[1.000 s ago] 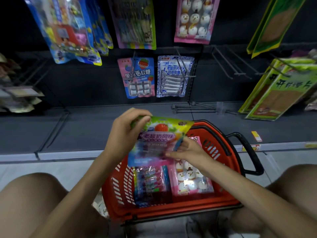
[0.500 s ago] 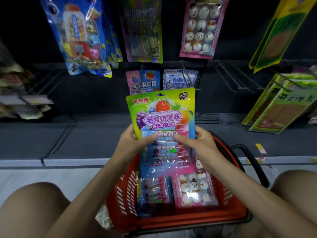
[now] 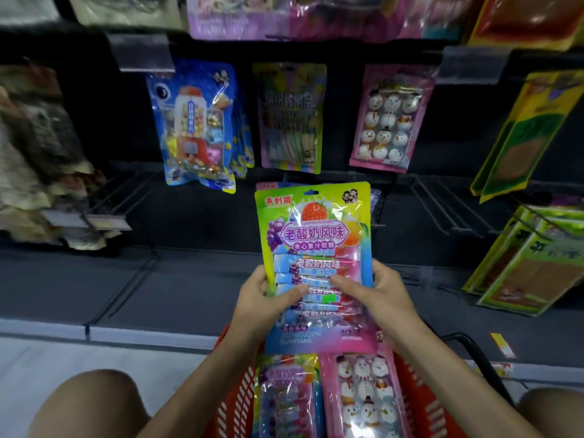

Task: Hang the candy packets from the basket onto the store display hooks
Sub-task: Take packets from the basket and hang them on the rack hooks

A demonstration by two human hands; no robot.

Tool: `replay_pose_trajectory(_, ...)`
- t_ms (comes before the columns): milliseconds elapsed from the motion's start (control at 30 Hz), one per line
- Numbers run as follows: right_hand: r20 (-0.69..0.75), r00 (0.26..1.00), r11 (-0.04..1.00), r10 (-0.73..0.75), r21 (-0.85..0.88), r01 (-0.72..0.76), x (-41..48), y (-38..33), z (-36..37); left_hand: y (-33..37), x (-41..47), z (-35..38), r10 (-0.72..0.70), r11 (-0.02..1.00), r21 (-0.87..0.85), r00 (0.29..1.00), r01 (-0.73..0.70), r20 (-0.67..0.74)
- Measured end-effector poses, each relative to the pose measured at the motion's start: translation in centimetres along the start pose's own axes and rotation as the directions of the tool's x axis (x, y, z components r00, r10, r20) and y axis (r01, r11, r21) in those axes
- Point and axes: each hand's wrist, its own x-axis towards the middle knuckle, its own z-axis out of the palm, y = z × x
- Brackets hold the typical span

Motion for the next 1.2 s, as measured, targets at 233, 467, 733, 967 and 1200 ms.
replay_pose_trajectory(233,-0.108,0.990,0.995,-0.090,0.024,0.093,2.8,-2.8,0.2,3.1,2.9,-1.3,0.220,0.972,0.110,0.966,-0.206,-0.134)
replay_pose_trajectory(467,-0.135,0.974,0.983,-0.181,0.012,0.184,6.3,-6.7,-0.1,11.6,9.1,-3.5,0.695,0.599,0.618,0.713,-0.509,-0.086)
replay_pose_trajectory(733,-0.125,0.955,0.959,-0.269,0.053,0.277,9.1,-9.9,1.4,20.4,13.4,-2.2,0.819,0.411,0.709,0.573,-0.573,-0.011)
replay_pose_trajectory(967,-0.075,0.949,0.946,-0.306,0.084,0.312,11.3,-11.3,3.2,16.0,13.0,-2.2,0.563,0.819,0.283,0.796,-0.499,-0.224)
replay_pose_trajectory(1200,-0.083,0.947,0.941,-0.310,0.114,0.318,12.7,-12.1,4.8,12.8,13.4,-3.2,0.467,0.884,0.092,0.880,-0.459,-0.090)
